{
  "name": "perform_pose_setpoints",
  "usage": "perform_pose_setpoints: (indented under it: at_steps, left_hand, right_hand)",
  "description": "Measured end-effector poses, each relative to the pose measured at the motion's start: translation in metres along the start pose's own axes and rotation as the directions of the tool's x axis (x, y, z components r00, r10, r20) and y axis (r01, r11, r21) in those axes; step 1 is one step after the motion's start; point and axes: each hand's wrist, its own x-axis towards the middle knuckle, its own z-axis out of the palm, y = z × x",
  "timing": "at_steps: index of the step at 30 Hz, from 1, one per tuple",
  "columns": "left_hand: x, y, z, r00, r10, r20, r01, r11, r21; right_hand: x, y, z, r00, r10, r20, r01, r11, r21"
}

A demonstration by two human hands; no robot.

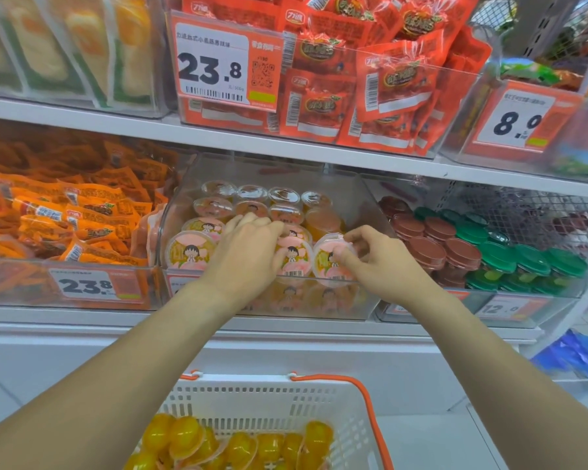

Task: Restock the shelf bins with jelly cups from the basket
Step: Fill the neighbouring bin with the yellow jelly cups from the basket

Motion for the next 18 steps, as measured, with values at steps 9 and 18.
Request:
perform_pose_setpoints:
  at_steps: [9,18]
  left_hand:
    - [0.0,0.006,0.003,1.0,0.0,0.026,0.0,1.0,0.016]
    - [0.002,0.013,0.006,0.996,0.003,0.089,-0.008,0.999,0.054]
  right_hand:
    - [0.003,-0.012,0.01,0.993,0.031,0.116,-0.032,0.999,0.006]
    - [0.008,-0.015,0.008,0.98,0.095,0.173,-0.11,0.991,0.078]
